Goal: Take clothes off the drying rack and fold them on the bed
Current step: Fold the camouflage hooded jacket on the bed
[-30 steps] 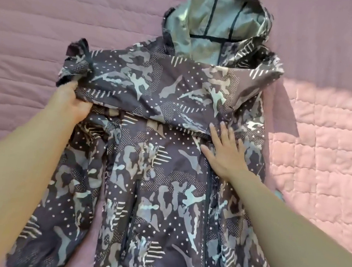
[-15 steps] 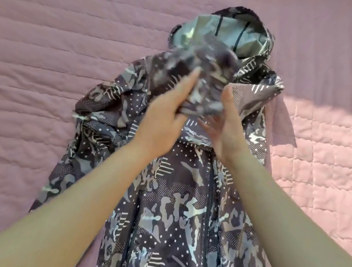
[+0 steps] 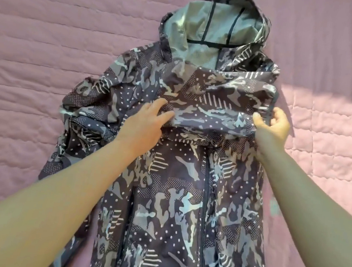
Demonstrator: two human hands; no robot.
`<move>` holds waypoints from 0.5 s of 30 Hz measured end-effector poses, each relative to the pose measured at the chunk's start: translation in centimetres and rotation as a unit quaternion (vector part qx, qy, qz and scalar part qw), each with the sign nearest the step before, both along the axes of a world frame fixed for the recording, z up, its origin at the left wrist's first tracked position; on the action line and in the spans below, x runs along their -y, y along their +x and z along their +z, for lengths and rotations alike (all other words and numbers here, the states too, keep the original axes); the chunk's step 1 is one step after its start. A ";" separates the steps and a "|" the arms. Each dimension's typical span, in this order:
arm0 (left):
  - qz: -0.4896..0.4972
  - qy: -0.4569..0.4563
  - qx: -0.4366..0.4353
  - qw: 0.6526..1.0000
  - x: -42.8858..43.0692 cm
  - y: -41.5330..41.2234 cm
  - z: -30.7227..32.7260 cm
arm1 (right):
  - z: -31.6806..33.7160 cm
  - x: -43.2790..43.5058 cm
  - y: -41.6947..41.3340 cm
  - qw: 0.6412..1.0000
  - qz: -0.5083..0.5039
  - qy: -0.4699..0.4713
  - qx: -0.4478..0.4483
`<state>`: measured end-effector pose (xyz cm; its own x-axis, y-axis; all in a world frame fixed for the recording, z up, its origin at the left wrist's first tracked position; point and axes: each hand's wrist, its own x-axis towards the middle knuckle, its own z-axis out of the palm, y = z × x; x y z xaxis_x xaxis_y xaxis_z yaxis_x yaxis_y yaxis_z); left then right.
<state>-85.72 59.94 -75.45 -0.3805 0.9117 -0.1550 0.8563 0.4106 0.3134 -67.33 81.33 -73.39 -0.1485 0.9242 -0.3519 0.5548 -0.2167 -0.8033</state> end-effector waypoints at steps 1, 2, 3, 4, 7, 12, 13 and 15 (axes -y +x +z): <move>-0.013 0.007 0.001 1.000 0.2 0.3 -0.1 | -0.3 -0.2 0.2 0.999 0.031 -0.021 0.026; -0.019 0.024 -0.011 0.999 0.3 0.5 -0.2 | -0.7 -0.3 0.4 0.996 0.056 -0.029 0.056; -0.017 0.054 -0.030 0.998 0.3 0.7 -0.2 | -1.0 -0.1 0.4 0.993 0.083 -0.007 0.084; -0.012 0.090 -0.052 0.994 0.1 0.6 -0.1 | -1.0 0.4 0.3 0.985 0.116 0.051 0.115; -0.029 0.115 -0.104 0.987 -2.0 -0.2 -0.4 | -1.6 2.3 -0.5 0.899 0.312 0.243 0.189; -0.047 -0.176 -0.079 0.980 -5.0 -2.9 -2.6 | -5.3 2.3 -1.2 0.809 0.479 0.099 0.326; -0.024 -0.205 -0.051 0.977 -4.6 -3.7 -3.1 | -5.7 1.9 -1.2 0.815 0.473 0.060 0.330; 0.001 -0.229 -0.012 0.973 -3.5 -4.8 -3.9 | -6.0 1.6 -1.4 0.815 0.470 0.036 0.336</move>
